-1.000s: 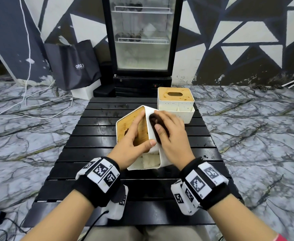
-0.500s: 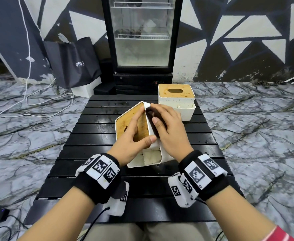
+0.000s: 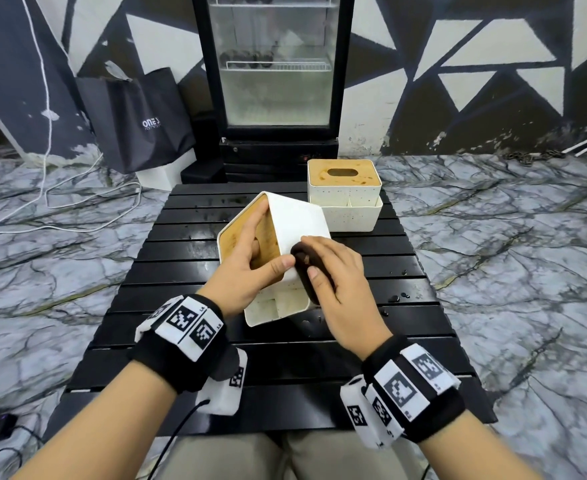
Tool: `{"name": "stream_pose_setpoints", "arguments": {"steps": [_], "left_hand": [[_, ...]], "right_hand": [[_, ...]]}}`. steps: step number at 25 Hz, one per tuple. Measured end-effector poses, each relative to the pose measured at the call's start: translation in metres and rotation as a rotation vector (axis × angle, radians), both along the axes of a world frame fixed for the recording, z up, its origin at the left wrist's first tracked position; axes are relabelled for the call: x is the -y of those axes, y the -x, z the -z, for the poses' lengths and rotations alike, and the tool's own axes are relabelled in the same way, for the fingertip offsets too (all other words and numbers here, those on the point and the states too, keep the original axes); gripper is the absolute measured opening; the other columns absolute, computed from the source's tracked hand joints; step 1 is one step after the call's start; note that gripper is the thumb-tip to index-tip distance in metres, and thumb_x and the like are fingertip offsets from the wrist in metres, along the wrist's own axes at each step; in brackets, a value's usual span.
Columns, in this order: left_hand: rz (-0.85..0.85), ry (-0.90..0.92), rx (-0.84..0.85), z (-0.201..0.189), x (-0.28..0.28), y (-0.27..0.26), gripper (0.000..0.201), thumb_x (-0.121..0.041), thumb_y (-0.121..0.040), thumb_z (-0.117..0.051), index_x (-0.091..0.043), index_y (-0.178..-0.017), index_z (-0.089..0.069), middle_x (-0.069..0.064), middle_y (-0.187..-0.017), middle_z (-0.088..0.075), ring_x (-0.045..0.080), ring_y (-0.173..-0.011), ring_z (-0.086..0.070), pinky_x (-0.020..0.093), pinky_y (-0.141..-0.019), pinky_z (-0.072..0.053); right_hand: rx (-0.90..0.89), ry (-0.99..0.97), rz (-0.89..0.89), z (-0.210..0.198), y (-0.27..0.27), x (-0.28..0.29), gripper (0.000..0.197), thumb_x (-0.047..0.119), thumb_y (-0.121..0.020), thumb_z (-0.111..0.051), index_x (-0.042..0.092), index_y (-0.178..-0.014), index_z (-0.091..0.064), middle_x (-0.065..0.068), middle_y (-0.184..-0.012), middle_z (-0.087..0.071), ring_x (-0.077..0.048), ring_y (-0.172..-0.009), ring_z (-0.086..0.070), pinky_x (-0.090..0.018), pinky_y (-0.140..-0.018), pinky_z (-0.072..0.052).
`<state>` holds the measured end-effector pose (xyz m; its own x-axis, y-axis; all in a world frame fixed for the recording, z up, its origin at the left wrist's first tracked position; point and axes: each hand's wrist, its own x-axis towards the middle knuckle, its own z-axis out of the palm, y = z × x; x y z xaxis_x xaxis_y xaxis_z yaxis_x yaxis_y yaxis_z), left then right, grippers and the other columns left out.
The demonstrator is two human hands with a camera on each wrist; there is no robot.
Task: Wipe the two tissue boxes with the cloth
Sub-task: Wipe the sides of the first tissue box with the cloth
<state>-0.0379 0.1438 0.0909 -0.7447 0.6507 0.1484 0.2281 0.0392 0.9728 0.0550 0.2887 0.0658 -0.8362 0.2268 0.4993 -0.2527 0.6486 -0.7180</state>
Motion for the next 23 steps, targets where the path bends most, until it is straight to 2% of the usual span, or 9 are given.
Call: {"name": "stream_pose_setpoints", "arguments": {"steps": [3,6,8,12,14,16,20,23], "left_hand": [[-0.013,0.012,0.021,-0.001,-0.001,-0.001,0.087,-0.024,-0.082,-0.068,-0.049,-0.142,-0.010,0.013,-0.131,-0.051,0.019,-0.111,-0.058,0.017,-0.072,-0.051],[-0.018,0.011,0.022,-0.002,-0.003,0.000,0.086,-0.022,-0.084,-0.067,-0.045,-0.144,-0.009,0.013,-0.132,-0.051,0.018,-0.111,-0.057,0.016,-0.072,-0.050],[-0.022,0.006,0.015,-0.003,-0.003,0.000,0.085,-0.026,-0.083,-0.067,-0.046,-0.144,-0.010,0.009,-0.134,-0.050,0.016,-0.113,-0.056,0.014,-0.072,-0.050],[-0.016,0.016,0.018,-0.004,-0.003,-0.002,0.085,-0.028,-0.078,-0.067,-0.051,-0.139,-0.013,0.007,-0.132,-0.050,0.017,-0.112,-0.056,0.016,-0.071,-0.050],[-0.003,0.013,0.031,-0.005,-0.003,-0.003,0.087,-0.029,-0.077,-0.070,-0.052,-0.139,-0.014,0.010,-0.131,-0.052,0.019,-0.111,-0.057,0.017,-0.070,-0.051],[0.008,0.022,0.027,-0.005,-0.003,-0.003,0.088,-0.028,-0.077,-0.070,-0.053,-0.139,-0.014,0.010,-0.131,-0.053,0.016,-0.108,-0.058,0.017,-0.069,-0.051],[0.015,0.019,0.021,-0.003,-0.001,-0.003,0.085,-0.028,-0.075,-0.066,-0.057,-0.136,-0.016,0.008,-0.130,-0.053,0.006,-0.097,-0.058,0.016,-0.065,-0.050],[0.026,-0.002,0.060,-0.003,0.002,-0.003,0.086,-0.027,-0.073,-0.069,-0.060,-0.134,-0.018,0.010,-0.128,-0.055,0.006,-0.092,-0.059,0.016,-0.064,-0.049]], "right_hand": [[0.029,0.029,0.072,0.004,0.001,-0.011,0.040,0.025,-0.090,-0.038,0.021,-0.128,-0.048,0.013,-0.125,-0.044,-0.005,-0.117,-0.030,-0.008,-0.099,-0.018],[0.043,0.041,0.113,0.001,0.002,-0.006,0.041,0.023,-0.088,-0.037,0.019,-0.128,-0.049,0.008,-0.126,-0.047,-0.006,-0.116,-0.029,-0.010,-0.099,-0.018],[0.003,0.028,0.085,0.003,-0.002,0.001,0.040,0.025,-0.090,-0.038,0.019,-0.129,-0.048,0.012,-0.124,-0.045,-0.003,-0.116,-0.028,-0.005,-0.100,-0.016],[-0.030,0.014,0.054,0.015,-0.015,-0.007,0.041,0.030,-0.090,-0.035,0.023,-0.129,-0.046,0.017,-0.124,-0.042,0.010,-0.115,-0.026,-0.004,-0.101,-0.016],[-0.006,0.039,0.101,0.015,-0.010,-0.013,0.038,0.025,-0.091,-0.038,0.022,-0.127,-0.048,0.012,-0.124,-0.046,0.007,-0.111,-0.027,-0.001,-0.098,-0.015],[0.003,0.039,0.138,0.010,-0.002,-0.010,0.039,0.021,-0.089,-0.039,0.018,-0.127,-0.050,0.006,-0.125,-0.049,0.000,-0.112,-0.027,0.001,-0.097,-0.013],[-0.041,-0.007,0.091,0.003,0.001,0.003,0.043,0.030,-0.090,-0.034,0.020,-0.129,-0.047,0.014,-0.123,-0.042,-0.005,-0.115,-0.027,-0.002,-0.100,-0.013],[-0.056,-0.031,0.059,0.007,-0.003,-0.005,0.043,0.032,-0.090,-0.033,0.021,-0.129,-0.047,0.012,-0.125,-0.044,-0.005,-0.117,-0.029,-0.005,-0.102,-0.015]]}}
